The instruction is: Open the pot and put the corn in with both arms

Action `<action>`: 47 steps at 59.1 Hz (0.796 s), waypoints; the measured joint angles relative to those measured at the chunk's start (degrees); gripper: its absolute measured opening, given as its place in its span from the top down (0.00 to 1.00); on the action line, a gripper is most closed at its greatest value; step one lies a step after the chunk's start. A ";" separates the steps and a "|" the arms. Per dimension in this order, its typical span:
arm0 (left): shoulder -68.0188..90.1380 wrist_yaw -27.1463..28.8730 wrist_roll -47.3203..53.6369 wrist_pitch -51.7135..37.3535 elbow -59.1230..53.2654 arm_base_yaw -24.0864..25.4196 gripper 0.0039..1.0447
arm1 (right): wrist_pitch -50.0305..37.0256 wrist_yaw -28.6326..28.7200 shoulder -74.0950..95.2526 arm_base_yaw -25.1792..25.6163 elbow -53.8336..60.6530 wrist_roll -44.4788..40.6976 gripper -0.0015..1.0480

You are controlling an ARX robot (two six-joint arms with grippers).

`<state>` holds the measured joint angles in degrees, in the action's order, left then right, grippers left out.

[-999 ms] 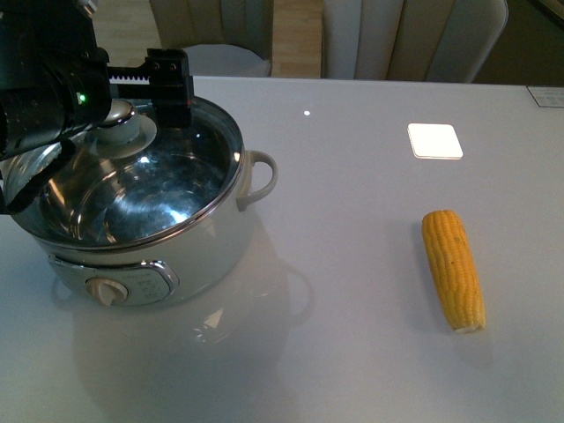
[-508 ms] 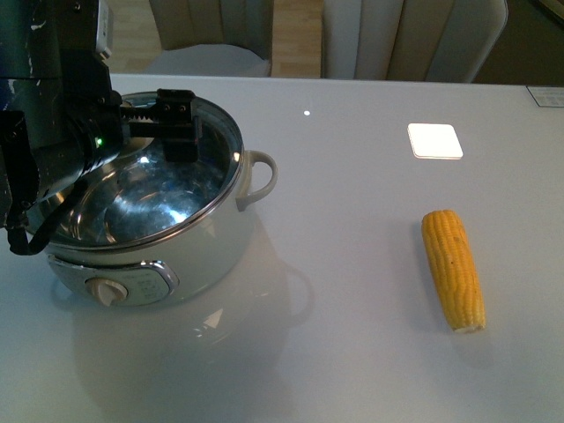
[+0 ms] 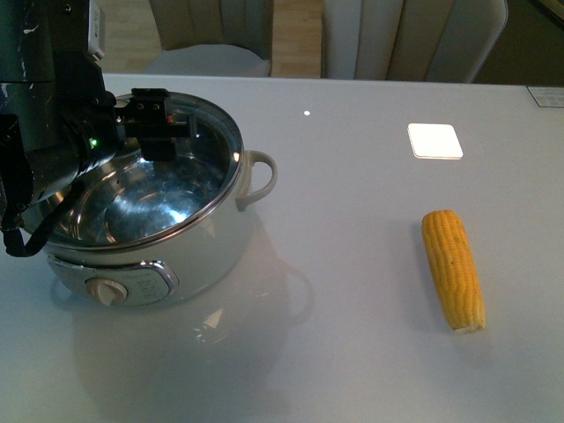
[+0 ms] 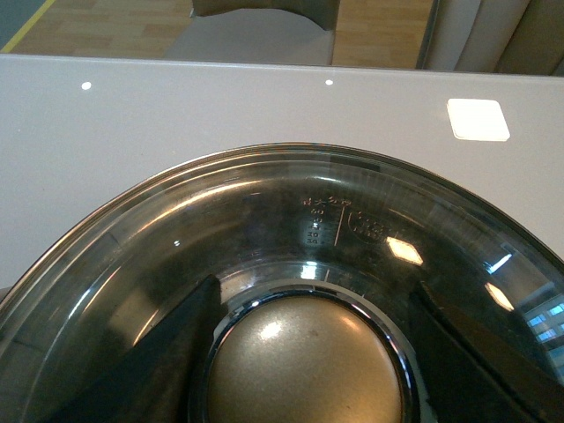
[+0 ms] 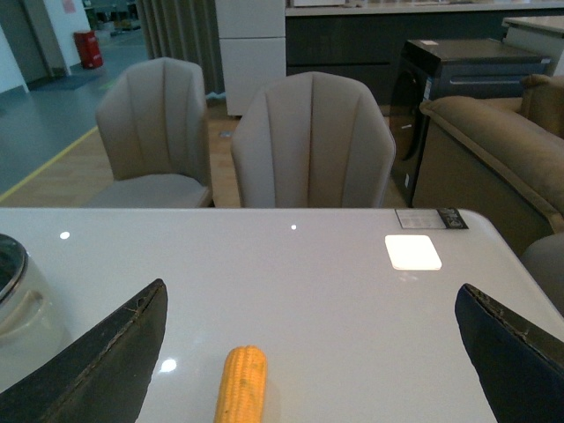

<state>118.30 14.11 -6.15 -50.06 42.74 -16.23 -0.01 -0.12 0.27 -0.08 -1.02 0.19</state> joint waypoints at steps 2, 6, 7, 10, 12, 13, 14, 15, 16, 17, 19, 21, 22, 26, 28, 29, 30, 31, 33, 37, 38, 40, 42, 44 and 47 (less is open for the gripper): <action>0.02 0.35 -0.04 -0.09 0.00 -0.02 0.48 | 0.00 0.00 0.00 0.02 0.00 0.00 0.08; 0.00 0.52 0.04 -0.24 0.00 0.00 0.57 | 0.00 -0.02 0.00 0.02 0.00 0.00 0.08; 0.00 0.68 0.15 -0.24 0.00 -0.02 0.58 | 0.00 0.00 0.00 0.02 0.00 0.00 0.08; 0.00 0.74 0.28 -0.33 0.00 -0.07 0.58 | 0.00 0.02 0.00 0.00 0.00 0.00 0.08; 0.00 0.72 0.31 -0.33 0.00 -0.07 0.58 | 0.00 0.00 0.00 0.02 0.00 0.00 0.08; 0.00 0.70 0.33 -0.35 0.00 -0.07 0.58 | 0.00 0.00 0.00 0.02 0.00 0.00 0.08; 0.00 0.72 0.35 -0.35 0.00 -0.07 0.58 | 0.00 0.00 0.00 0.02 0.00 0.00 0.08; 0.00 0.72 0.35 -0.35 0.00 -0.09 0.58 | 0.00 0.00 0.00 0.02 0.00 0.00 0.08; 0.00 0.72 0.35 -0.35 0.00 -0.07 0.58 | 0.00 0.00 0.00 0.02 0.00 0.00 0.08; 0.00 0.72 0.35 -0.35 0.00 -0.07 0.58 | 0.00 0.00 0.00 0.02 0.00 0.00 0.08; 0.00 0.74 0.33 -0.35 0.00 -0.07 0.58 | 0.00 0.00 0.00 0.00 0.00 0.00 0.08; 0.00 0.76 0.33 -0.35 0.00 -0.07 0.58 | 0.00 0.00 0.00 0.02 0.00 0.00 0.08; 0.00 0.74 0.33 -0.35 0.00 -0.07 0.58 | 0.00 0.00 0.00 0.00 0.00 0.00 0.08; -0.02 0.81 0.35 -0.35 0.00 -0.07 0.58 | 0.00 0.00 0.00 0.02 0.00 0.00 0.08; -0.13 0.83 0.35 -0.35 0.00 -0.07 0.58 | 0.00 0.00 0.00 0.00 0.00 0.00 0.08; -0.17 0.85 0.37 -0.35 -0.02 -0.07 0.58 | 0.00 0.00 0.00 0.00 0.00 0.00 0.08; -0.22 0.90 0.39 -0.35 -0.02 -0.07 0.58 | 0.00 0.00 0.00 0.00 0.00 0.00 0.08; -0.24 0.94 0.50 -0.35 -0.04 -0.07 0.58 | 0.00 0.00 0.00 0.00 0.00 0.00 0.08; -0.37 1.01 0.74 -0.35 -0.07 -0.07 0.58 | 0.00 0.00 0.00 0.00 0.00 0.00 0.08; -0.81 1.18 1.31 -0.33 -0.26 -0.09 0.58 | 0.00 0.00 0.00 0.02 0.00 0.00 0.08; -1.01 1.36 1.62 -0.24 -0.35 -0.09 0.58 | 0.00 0.00 0.00 0.02 0.00 0.00 0.08; -1.42 1.64 1.97 -0.02 -0.50 -0.11 0.58 | 0.00 0.00 0.00 0.02 0.00 0.00 0.08; -1.84 1.95 2.19 0.31 -0.59 -0.11 0.58 | 0.00 0.00 0.00 0.02 0.00 0.00 0.08; -2.45 2.27 2.43 0.72 -0.68 -0.13 0.58 | 0.00 0.00 0.00 0.02 0.00 0.00 0.08; -3.41 2.49 2.60 1.38 -0.68 -0.13 0.58 | 0.00 0.00 0.00 0.02 0.00 0.00 0.08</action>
<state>114.89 16.60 -3.55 -48.69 42.06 -16.36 -0.01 -0.12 0.27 -0.05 -1.02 0.19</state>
